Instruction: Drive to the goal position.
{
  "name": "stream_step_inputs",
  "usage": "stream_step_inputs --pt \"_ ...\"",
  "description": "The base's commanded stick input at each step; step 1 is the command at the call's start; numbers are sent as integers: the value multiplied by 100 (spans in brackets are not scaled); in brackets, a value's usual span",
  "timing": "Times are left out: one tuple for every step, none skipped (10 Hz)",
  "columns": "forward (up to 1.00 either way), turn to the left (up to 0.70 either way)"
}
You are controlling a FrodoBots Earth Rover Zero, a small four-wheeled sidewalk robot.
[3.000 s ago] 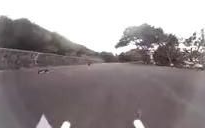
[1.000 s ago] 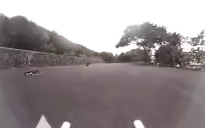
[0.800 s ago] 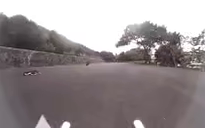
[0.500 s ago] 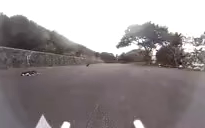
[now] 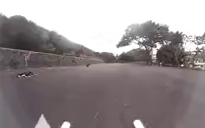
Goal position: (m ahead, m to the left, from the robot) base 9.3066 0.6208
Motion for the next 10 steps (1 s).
stream_step_inputs --pt "50 0" --pt "50 0" --pt "50 0" --pt "50 -33" --pt "50 -50" --pt "50 -49" --pt "50 -40" --pt "50 -21" --pt "50 0" --pt "50 0"
